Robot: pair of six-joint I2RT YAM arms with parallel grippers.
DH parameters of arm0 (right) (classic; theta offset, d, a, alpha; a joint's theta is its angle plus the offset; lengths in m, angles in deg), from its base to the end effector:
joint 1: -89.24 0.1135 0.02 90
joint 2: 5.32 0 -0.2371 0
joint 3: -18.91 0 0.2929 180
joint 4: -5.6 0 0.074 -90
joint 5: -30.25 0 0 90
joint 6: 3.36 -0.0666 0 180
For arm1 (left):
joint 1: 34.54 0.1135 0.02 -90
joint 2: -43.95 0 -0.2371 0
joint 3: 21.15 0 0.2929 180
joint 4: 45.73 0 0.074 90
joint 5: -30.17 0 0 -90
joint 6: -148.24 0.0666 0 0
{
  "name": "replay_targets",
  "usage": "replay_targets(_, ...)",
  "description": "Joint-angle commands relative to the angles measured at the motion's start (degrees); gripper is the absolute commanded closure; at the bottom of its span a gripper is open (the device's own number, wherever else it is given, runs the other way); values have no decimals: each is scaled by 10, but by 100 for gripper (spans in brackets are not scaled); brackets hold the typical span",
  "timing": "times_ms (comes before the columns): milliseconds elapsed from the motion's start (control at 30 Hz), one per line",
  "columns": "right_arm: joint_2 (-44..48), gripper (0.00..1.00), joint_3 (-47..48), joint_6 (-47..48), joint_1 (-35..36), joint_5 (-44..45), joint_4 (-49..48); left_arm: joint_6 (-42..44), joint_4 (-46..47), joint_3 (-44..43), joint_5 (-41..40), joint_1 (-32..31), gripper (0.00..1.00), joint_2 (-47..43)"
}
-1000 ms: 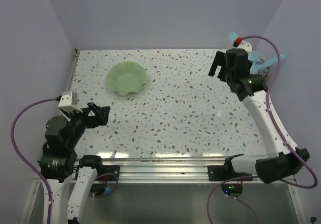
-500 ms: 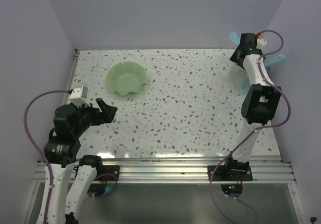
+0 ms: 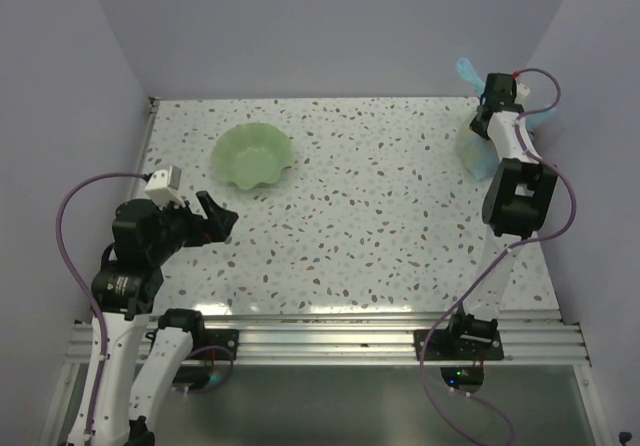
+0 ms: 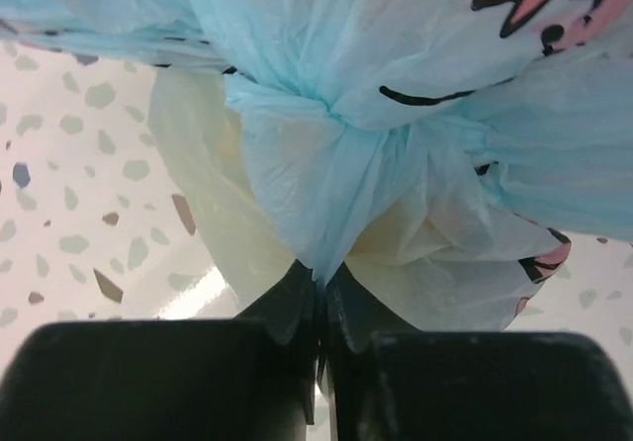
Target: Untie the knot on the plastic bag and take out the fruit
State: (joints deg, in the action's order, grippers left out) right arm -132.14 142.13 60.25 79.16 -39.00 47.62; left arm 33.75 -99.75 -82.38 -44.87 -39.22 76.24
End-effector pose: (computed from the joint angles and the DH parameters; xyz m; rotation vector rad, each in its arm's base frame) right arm 0.5371 -0.1194 0.1875 0.8880 2.1431 -0.2854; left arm 0.1991 -0.0336 0.3233 -0.1826 2.0333 -0.5844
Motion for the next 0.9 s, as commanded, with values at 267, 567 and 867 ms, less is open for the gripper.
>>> replay_targets(267,228,100,-139,147,90,-189,-11,14,14,-26,-13,-5,0,15)
replay_targets(567,379,100,-295,245,316,-281,1,11,0,-64,-17,-5,0,35)
replay_targets(867,478,98,-513,191,421,-294,-15,1,36,-73,89,-5,0,97)
